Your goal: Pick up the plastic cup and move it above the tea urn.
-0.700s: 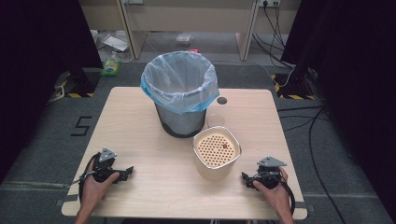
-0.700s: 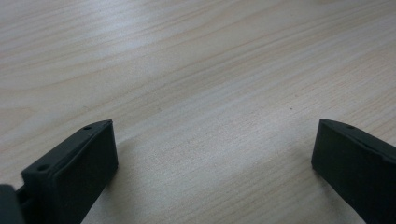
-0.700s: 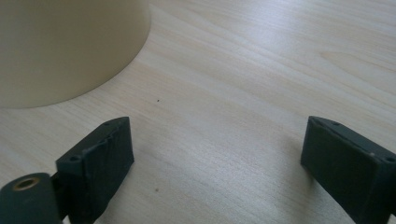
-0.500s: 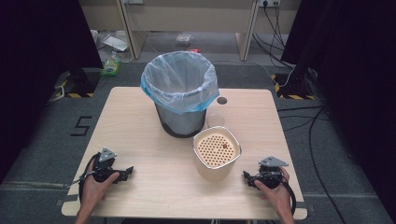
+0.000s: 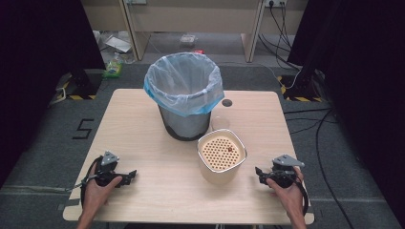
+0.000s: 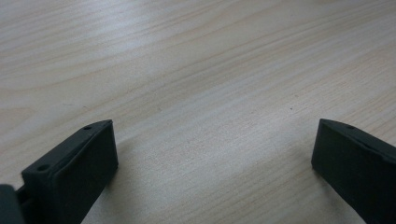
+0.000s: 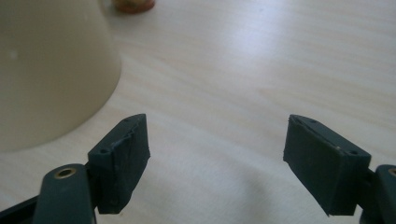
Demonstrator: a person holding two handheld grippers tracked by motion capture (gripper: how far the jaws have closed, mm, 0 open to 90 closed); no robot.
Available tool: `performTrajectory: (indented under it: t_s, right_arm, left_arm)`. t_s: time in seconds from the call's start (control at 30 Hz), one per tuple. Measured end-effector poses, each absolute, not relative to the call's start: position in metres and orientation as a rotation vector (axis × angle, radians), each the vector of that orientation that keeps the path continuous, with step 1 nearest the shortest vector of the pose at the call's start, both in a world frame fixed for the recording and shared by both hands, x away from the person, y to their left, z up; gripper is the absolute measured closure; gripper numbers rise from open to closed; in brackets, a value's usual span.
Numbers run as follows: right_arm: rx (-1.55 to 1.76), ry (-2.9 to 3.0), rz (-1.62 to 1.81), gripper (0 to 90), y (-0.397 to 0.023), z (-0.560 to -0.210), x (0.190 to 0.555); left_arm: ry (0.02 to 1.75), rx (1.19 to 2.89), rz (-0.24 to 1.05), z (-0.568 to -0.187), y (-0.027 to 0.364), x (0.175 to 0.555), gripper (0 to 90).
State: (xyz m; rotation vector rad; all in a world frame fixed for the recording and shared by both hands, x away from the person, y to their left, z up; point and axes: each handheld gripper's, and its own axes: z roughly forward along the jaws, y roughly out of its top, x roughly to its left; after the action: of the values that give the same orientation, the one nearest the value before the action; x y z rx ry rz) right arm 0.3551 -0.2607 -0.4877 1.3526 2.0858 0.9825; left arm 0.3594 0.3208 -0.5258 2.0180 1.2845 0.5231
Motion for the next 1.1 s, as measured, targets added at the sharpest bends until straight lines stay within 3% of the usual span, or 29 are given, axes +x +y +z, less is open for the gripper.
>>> performTrajectory:
  t_s: [0.73,1.1]
  right_arm:
    - [1.302,2.051,1.042,31.9,-0.252,-0.418,0.426]
    - [1.27,2.128,1.133,47.7,-0.223,-0.397,0.47]
  left_arm:
    - [1.285,2.017,0.522,-0.526,0.321,0.359,0.0]
    - [1.285,2.017,0.523,-0.526,0.321,0.359,0.0]
